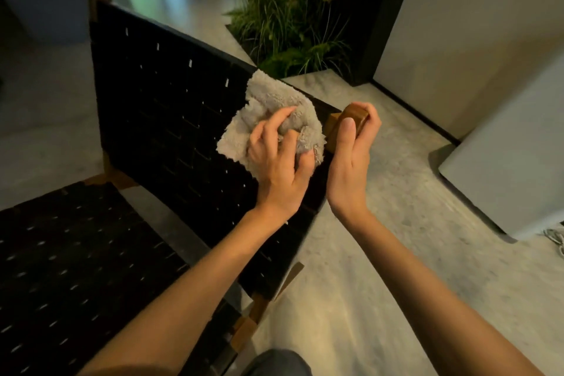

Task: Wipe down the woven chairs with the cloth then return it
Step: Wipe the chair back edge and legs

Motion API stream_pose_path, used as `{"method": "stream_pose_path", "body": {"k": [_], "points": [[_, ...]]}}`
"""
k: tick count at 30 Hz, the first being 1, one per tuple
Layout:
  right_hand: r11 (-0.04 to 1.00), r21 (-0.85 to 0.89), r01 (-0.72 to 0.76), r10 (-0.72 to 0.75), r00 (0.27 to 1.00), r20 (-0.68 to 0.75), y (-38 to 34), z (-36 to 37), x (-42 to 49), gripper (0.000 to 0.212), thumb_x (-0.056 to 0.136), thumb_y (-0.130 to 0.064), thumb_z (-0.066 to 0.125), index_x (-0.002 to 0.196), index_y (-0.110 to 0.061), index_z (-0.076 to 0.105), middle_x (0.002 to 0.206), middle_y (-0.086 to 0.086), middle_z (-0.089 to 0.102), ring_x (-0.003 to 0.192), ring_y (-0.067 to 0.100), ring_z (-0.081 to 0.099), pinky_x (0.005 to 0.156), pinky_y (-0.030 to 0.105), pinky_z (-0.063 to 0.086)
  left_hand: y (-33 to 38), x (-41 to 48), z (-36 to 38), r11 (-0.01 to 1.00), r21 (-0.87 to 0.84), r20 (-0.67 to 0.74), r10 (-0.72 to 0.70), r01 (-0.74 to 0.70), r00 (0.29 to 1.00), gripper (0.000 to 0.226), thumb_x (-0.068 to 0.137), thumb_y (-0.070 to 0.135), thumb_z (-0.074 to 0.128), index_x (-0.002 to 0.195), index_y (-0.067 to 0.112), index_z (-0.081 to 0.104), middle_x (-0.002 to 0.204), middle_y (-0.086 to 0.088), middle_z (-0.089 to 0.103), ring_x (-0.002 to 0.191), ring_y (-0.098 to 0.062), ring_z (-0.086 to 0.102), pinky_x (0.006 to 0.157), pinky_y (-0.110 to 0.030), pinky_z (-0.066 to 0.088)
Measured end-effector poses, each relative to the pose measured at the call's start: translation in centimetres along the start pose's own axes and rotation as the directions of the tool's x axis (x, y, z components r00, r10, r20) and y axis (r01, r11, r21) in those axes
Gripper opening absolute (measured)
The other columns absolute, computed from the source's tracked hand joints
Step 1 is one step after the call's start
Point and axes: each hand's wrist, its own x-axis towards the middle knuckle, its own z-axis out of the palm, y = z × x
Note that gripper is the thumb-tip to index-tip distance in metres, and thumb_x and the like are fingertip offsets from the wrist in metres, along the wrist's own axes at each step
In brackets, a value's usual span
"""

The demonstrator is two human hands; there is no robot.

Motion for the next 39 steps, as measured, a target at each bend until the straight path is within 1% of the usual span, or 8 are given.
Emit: {"method": "stream_pose_path", "body": {"k": [6,13,18,22,26,33,37,39], "points": [[0.987,0.145,0.066,-0.056,0.996,-0.072,1.8,0.8,-0.4,0.038,0.103,-0.026,0.032,0.140,-0.015,0.032,0.107,-0.024,0.046,0.089,-0.019,0.050,0.076,0.002,0.038,-2.7,-5.0,0.5,0.994,0.001,0.012,0.108,-0.108,0.994,0.020,0.087,0.030,0.037,0.100,0.015,0.040,0.134,-0.002,0.036,0.111,-0.028,0.035,0.093,-0.027,0.027],[0.979,0.204,0.012,-0.012,1.000,0.000,6.2,1.1,-6.1,0.053,0.103,-0.032,0.027,0.152,-0.020,0.010,0.140,-0.031,0.018,0.119,-0.033,0.017,0.097,-0.004,0.018,-6.0,-12.9,0.5,0.997,0.040,0.050,0.064,-0.066,0.997,0.029,0.082,0.026,0.041,0.097,0.005,0.055,0.132,0.001,0.033,0.110,-0.025,0.034,0.090,-0.035,0.035],[0.983,0.183,-0.023,0.012,0.998,0.060,7.0,0.8,-8.2,0.038,0.104,-0.031,0.026,0.139,-0.018,0.030,0.104,-0.026,0.043,0.090,-0.027,0.041,0.081,-0.003,0.031,-9.1,-18.9,-0.1,0.990,0.121,0.157,0.051,-0.071,0.986,0.023,0.083,0.026,0.040,0.099,0.012,0.047,0.129,-0.003,0.033,0.111,-0.026,0.033,0.090,-0.039,0.039],[0.981,0.180,-0.076,0.063,0.995,0.074,7.1,1.0,-9.9,0.016,0.103,-0.034,0.024,0.108,-0.029,0.038,0.083,-0.012,0.038,0.064,-0.012,0.040,0.065,0.003,0.037,-10.9,-23.9,-0.3,0.987,0.127,0.219,-0.122,0.096,0.968,0.035,0.088,0.025,0.039,0.110,0.003,0.056,0.133,0.001,0.026,0.121,-0.021,0.026,0.097,-0.047,0.042],[0.979,0.132,-0.158,0.143,0.983,0.117,7.5,0.7,-11.5,0.020,0.104,-0.034,0.022,0.107,-0.018,0.035,0.077,-0.008,0.036,0.057,-0.009,0.037,0.059,0.005,0.037,-10.5,-24.1,-0.6,0.983,0.077,0.211,-0.179,0.167,0.961,0.042,0.089,0.030,0.034,0.117,0.004,0.052,0.133,-0.001,0.026,0.122,-0.024,0.027,0.096,-0.054,0.043],[0.985,0.060,-0.160,0.135,0.946,0.295,7.1,-1.5,-11.3,0.045,0.103,-0.041,0.019,0.137,-0.015,0.032,0.115,-0.022,0.047,0.100,-0.021,0.046,0.086,0.004,0.038,-3.1,-12.9,-0.2,0.968,-0.232,0.003,-0.098,0.096,0.995,0.042,0.096,0.036,0.032,0.137,0.027,0.031,0.141,-0.002,0.035,0.126,-0.014,0.030,0.104,-0.044,0.032],[0.977,0.035,-0.209,0.178,0.901,0.397,7.1,-3.2,-11.1,0.061,0.095,-0.055,0.017,0.151,-0.031,0.017,0.155,-0.005,0.028,0.141,0.012,0.030,0.114,0.042,0.030,1.2,-5.3,1.0,0.983,-0.165,-0.024,0.077,-0.080,0.997,0.045,0.098,0.033,0.032,0.137,0.014,0.042,0.148,-0.003,0.035,0.137,-0.017,0.021,0.110,-0.047,0.019],[0.974,0.023,-0.225,0.195,0.884,0.425,7.3,-3.6,-10.8,0.058,0.097,-0.056,0.017,0.151,-0.036,0.013,0.156,-0.007,0.026,0.141,0.014,0.031,0.113,0.044,0.033,2.1,-4.0,1.6,0.994,-0.064,-0.040,0.083,-0.085,0.996,0.036,0.097,0.030,0.036,0.125,0.013,0.053,0.148,0.001,0.037,0.137,-0.023,0.025,0.105,-0.050,0.021]]}}
